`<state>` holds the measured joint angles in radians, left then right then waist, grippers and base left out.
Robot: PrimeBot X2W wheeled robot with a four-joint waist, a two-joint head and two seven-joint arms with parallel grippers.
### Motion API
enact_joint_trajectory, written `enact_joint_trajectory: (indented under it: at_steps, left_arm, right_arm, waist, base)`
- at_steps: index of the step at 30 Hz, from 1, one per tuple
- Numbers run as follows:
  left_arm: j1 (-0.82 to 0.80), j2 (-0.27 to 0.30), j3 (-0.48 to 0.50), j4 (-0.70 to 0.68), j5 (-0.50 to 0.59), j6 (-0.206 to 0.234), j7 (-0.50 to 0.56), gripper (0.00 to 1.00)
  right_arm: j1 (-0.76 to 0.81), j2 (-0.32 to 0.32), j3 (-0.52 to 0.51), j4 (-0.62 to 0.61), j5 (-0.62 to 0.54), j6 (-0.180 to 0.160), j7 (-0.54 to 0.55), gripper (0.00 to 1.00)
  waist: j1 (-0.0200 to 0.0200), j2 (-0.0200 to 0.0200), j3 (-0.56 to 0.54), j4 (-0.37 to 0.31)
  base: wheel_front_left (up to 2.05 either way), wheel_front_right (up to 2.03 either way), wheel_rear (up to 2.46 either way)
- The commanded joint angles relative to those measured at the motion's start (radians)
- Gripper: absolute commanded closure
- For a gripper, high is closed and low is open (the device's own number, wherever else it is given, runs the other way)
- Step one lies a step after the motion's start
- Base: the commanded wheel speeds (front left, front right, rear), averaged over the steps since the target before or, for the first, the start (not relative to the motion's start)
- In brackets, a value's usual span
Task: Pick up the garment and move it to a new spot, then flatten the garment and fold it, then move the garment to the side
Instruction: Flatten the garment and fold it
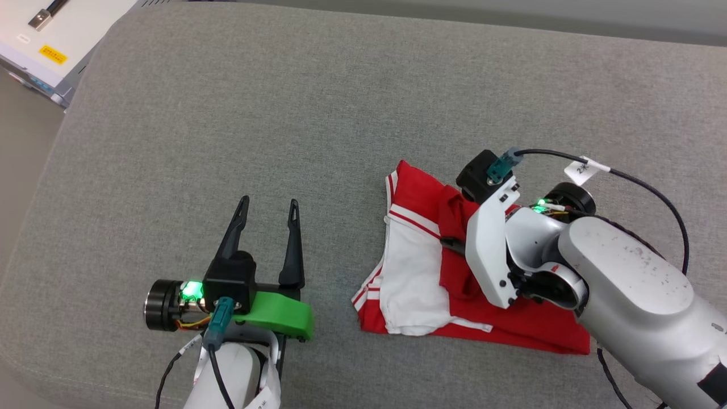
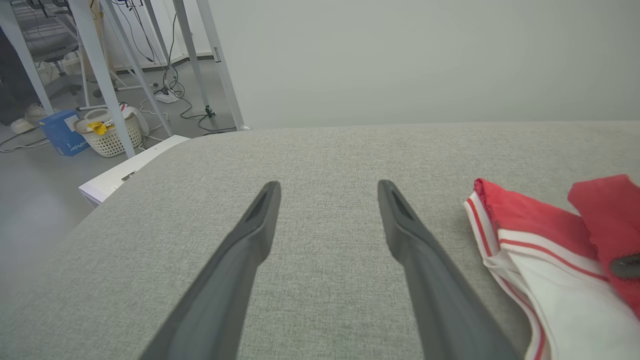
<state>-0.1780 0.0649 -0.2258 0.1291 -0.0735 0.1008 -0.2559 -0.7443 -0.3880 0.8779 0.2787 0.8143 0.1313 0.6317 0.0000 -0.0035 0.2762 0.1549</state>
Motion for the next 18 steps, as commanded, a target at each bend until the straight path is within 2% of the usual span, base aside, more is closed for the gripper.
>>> enact_joint_trajectory:
  at_steps: [1,5,9,10,11,18]
  left_arm:
    - [-0.021,-0.006,-0.003,0.004,0.012,-0.004,-0.006,0.0]
    - [-0.028,-0.01,-0.004,0.005,0.011,-0.001,-0.006,0.0]
    - [-0.023,-0.011,0.001,0.011,0.011,-0.001,-0.006,0.0]
    - [-0.021,-0.011,0.003,0.014,0.011,-0.001,-0.006,0.0]
    - [-0.018,-0.011,0.005,0.017,0.011,-0.001,-0.006,0.0]
    - [0.009,-0.01,0.022,0.02,0.02,-0.007,-0.006,0.0]
  right_arm:
    - [-0.009,0.008,0.019,0.031,-0.002,-0.001,-0.014,1.0]
    - [-0.008,0.023,0.077,0.139,0.001,-0.001,-0.063,1.0]
    - [-0.016,0.025,0.106,0.171,0.009,-0.001,-0.13,0.99]
    - [-0.018,0.024,0.108,0.169,0.013,-0.001,-0.149,0.6]
    - [-0.02,0.021,0.108,0.162,0.018,-0.001,-0.175,0.0]
    - [-0.032,-0.061,0.064,0.057,-0.041,-0.001,-0.404,0.0]
  waist:
    - [0.0,0.0035,0.009,0.008]
    - [0.0,0.0035,0.018,0.011]
    - [0.0,0.0035,0.007,0.003]
    - [0.0,0.0035,0.001,0.0]
    - [0.0,0.0035,-0.007,-0.005]
    - [0.0,0.0035,-0.065,-0.037]
  base:
    - [0.0,0.0,0.0]
    - [0.0,0.0,0.0]
    - [0.0,0.0,0.0]
    - [0.0,0.0,0.0]
    - [0.0,0.0,0.0]
    - [0.0,0.0,0.0]
